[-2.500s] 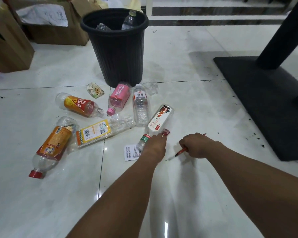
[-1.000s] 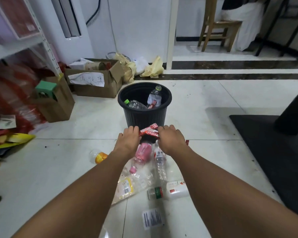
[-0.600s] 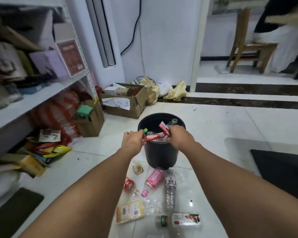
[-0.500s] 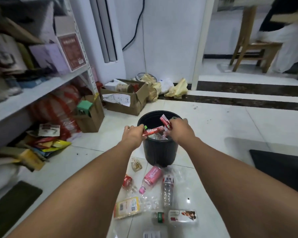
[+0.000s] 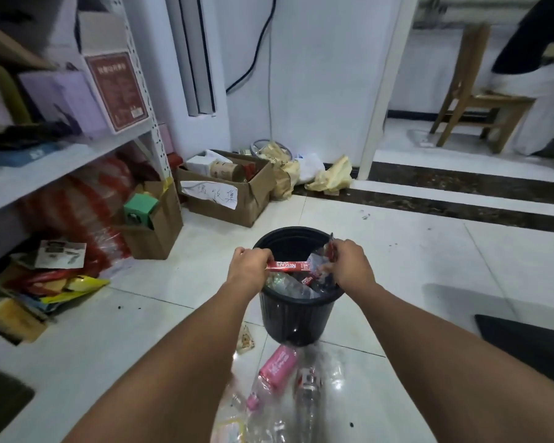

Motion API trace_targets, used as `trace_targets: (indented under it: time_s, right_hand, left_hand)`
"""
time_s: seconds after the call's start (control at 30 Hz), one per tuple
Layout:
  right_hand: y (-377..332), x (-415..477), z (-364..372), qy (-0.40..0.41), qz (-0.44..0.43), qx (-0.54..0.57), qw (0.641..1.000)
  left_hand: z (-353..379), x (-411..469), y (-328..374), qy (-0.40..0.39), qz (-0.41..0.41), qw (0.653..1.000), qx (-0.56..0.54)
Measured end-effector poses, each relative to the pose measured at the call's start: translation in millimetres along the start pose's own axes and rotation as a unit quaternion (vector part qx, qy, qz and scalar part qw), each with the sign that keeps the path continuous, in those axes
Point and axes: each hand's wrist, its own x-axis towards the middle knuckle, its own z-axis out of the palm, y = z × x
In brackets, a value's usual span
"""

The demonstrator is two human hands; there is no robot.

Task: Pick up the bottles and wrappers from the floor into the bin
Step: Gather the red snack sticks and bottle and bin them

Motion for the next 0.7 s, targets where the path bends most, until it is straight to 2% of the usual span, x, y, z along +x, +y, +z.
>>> trace_targets:
  time_s: [0.1,0.2,0.3,0.5,0.7]
  right_hand:
    - [1,25,13,0.008,0.021,0.041,0.999]
    - [9,41,36,-0.032,0.025,0.065,0.997]
    - [20,44,52,-0.063,0.013,0.025,0.998]
    - [42,50,51,-0.033,0.005,-0.038,0.999]
    - [30,41,45,-0.023,-0.027,-0.08,0.996]
  left_hand:
    - [11,22,-3,-0.014,-0.015,1.0,0.005]
    - [25,40,-4,-0.017,-0.011,1.0,0.023]
    - [40,53,0,-0.013,0.002,0.999,0.036]
    - [62,66,11,-0.015,0.04,0.998,0.054]
    - [51,57,14,-0.016,0.051,0.996,0.075]
